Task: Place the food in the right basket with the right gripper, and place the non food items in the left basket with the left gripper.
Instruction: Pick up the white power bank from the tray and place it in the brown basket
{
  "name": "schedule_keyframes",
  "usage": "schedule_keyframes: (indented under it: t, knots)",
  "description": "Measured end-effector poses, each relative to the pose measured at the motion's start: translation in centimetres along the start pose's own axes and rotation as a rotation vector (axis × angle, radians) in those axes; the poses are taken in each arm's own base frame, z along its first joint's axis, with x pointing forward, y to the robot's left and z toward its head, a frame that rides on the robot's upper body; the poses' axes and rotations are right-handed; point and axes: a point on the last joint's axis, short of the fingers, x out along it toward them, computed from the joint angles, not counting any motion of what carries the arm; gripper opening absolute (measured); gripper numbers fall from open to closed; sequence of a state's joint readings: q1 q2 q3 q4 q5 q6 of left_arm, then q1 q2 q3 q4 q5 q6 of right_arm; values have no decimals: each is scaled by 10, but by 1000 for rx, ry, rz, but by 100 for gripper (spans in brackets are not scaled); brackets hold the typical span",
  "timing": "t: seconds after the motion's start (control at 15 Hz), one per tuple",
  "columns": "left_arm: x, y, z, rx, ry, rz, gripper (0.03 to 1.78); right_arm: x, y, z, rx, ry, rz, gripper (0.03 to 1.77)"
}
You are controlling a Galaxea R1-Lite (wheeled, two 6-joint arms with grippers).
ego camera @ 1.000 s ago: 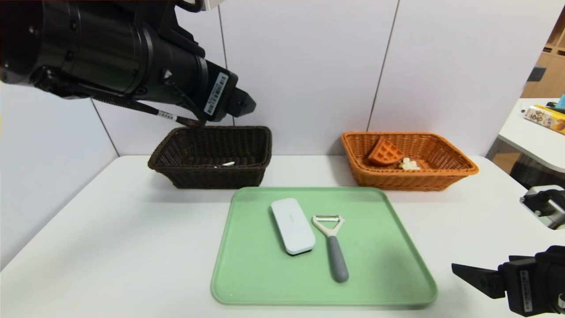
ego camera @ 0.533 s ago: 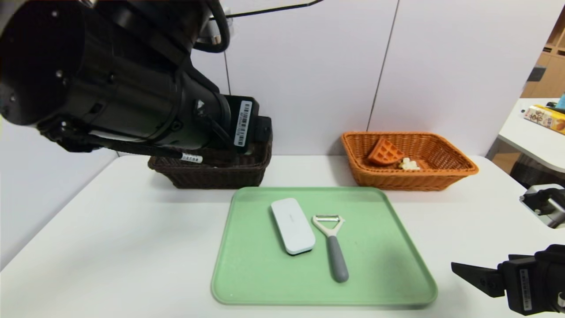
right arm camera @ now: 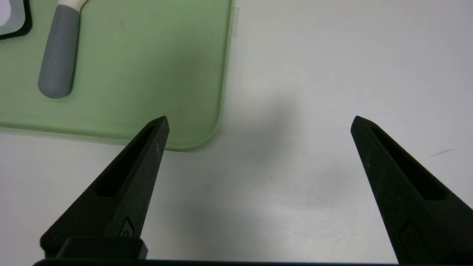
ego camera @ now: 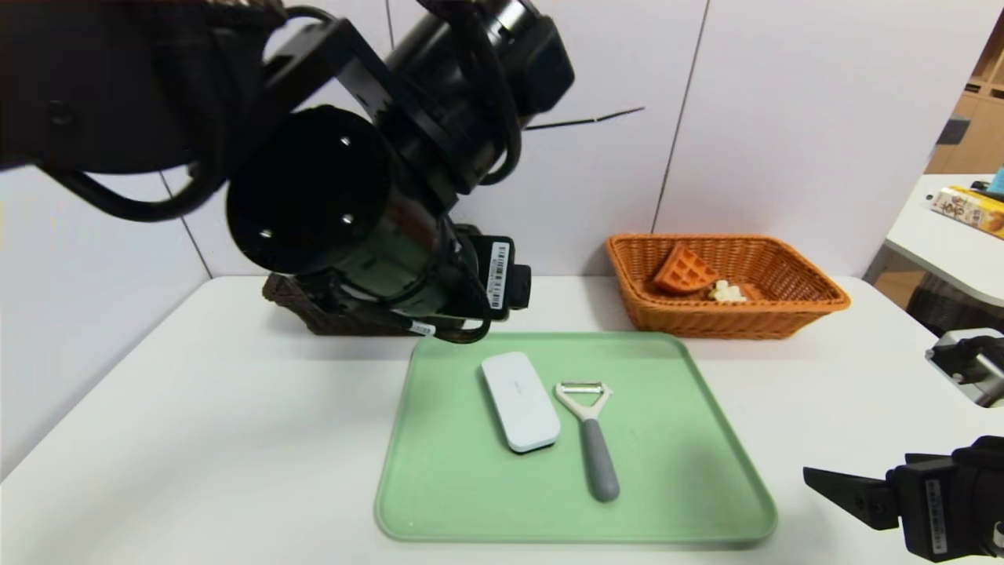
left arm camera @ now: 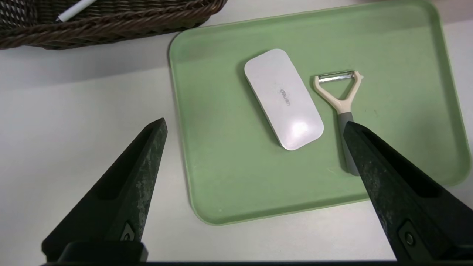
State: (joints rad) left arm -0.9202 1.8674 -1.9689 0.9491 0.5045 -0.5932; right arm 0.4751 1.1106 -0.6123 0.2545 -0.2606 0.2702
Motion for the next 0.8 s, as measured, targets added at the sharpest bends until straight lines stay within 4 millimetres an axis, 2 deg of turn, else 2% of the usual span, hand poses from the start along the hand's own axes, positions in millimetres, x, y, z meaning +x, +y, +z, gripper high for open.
schedule_keyframes:
  t: [0.4,0.8]
  knots:
    - [50,-24,-15,-12,100,30,169,-1,0,0,1,-3,-1,170]
    - [84,-39,-27,-66,133,60,169,0,-1,-1,0,2,-2,170]
